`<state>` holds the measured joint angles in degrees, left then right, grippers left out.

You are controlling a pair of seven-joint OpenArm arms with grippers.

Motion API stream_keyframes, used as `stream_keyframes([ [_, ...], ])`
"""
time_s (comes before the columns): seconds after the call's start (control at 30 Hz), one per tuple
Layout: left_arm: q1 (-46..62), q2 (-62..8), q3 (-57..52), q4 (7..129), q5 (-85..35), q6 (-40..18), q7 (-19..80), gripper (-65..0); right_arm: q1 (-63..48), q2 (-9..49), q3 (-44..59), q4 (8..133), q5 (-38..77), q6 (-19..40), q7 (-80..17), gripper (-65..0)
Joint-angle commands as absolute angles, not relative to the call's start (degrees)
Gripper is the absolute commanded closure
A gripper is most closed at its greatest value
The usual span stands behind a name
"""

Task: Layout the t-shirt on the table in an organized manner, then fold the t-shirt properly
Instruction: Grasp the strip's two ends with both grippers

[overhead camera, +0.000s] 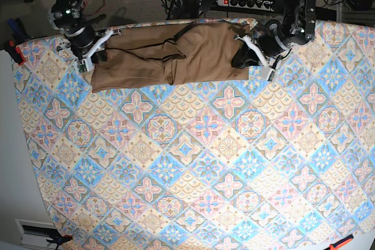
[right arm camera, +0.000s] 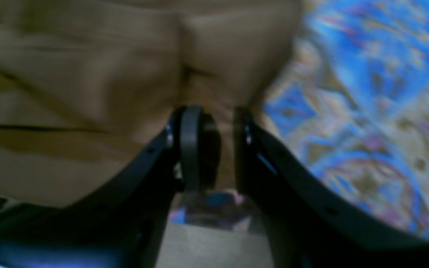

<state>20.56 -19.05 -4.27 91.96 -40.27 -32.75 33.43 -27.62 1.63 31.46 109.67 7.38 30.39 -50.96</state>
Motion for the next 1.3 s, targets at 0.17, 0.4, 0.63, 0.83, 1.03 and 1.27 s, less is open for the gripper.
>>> stream_keyframes([
  [0.17,16.66,-18.95,2.07,92.26,-40.84,-32.92,33.54,0.0,-25.80,1.80,33.54,110.99,8.48,30.55,-49.89,-13.6],
  [0.4,12.18,-18.95,6.20,87.96,-40.92,-32.92,33.54,0.0,-21.67,0.31,40.66,110.99,9.01,30.55,-49.89,-13.6],
  [0.63,7.16,-18.95,6.20,83.74,-40.92,-32.92,33.54,0.0,-19.56,-1.36,50.68,110.64,17.98,30.73,-50.42,-15.7],
  [0.83,4.00,-18.86,6.29,83.74,-40.84,-32.84,33.54,0.0,-19.56,-1.27,50.33,110.46,18.24,30.90,-50.51,-29.1],
  [1.03,5.32,-18.86,7.87,83.74,-40.92,-32.84,33.54,0.0,-19.47,-1.19,50.15,109.58,18.33,40.00,-50.51,-29.3],
  [1.27,7.78,-18.95,8.66,84.00,-41.01,-32.84,33.45,0.0,-15.25,-1.19,50.24,103.25,18.33,40.00,-50.59,-29.3],
])
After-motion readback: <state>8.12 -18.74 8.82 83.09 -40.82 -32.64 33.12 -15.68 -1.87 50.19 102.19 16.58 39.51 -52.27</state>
